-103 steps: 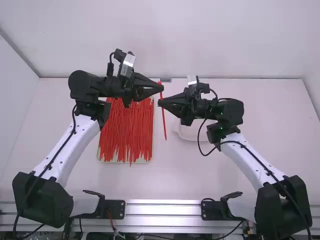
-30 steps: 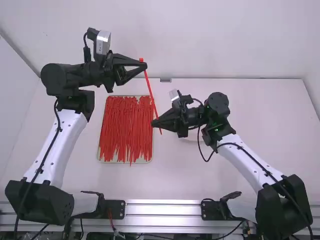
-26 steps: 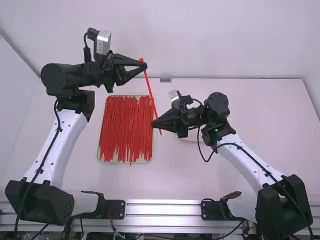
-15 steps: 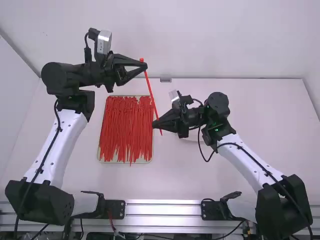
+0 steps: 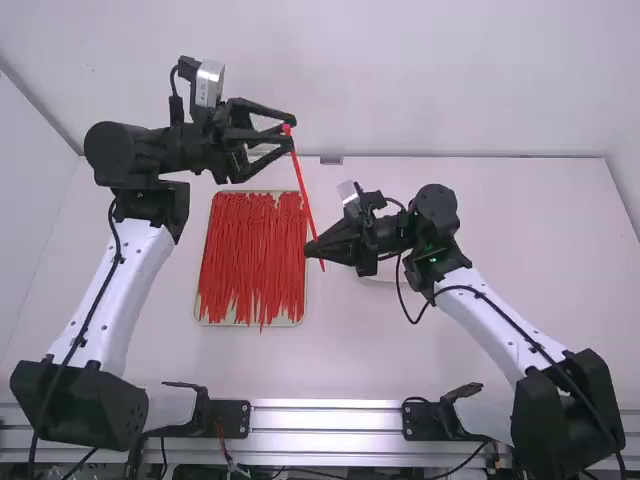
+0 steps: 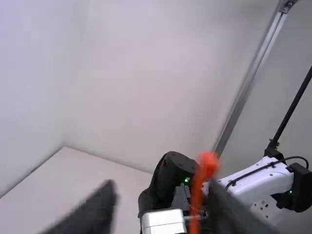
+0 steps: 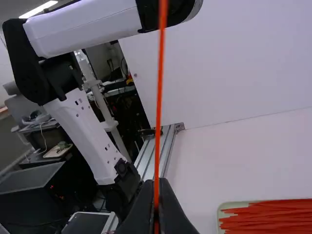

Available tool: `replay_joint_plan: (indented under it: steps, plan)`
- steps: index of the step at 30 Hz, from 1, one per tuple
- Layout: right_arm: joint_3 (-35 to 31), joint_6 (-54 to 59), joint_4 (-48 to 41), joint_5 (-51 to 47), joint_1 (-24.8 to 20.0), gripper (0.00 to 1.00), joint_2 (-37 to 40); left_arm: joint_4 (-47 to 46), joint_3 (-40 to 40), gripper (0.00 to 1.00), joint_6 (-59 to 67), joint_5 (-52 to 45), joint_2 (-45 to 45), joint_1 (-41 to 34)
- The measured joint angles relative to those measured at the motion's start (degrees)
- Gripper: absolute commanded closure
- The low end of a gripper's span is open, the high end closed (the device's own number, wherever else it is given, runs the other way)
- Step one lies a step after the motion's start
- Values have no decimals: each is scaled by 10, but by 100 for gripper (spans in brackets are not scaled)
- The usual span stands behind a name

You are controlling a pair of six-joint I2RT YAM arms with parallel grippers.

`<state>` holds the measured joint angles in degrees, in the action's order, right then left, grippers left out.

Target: Fasten the cable tie

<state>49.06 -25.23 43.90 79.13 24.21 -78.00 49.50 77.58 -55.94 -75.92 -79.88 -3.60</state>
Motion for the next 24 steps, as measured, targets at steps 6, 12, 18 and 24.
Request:
replay_joint_plan:
  steps: [6, 12, 18, 24]
  plan:
    - [0, 1, 0, 0, -10, 100, 0, -5, 0, 1, -2, 1, 0, 0]
    - [0, -3, 2, 0, -41, 100, 0, -47, 0, 1, 10, 2, 0, 11]
    - [0, -9, 4, 0, -82, 100, 0, -95, 0, 1, 48, 2, 0, 15]
    - [0, -16, 5, 0, -136, 100, 0, -162, 0, 1, 95, 16, 0, 24]
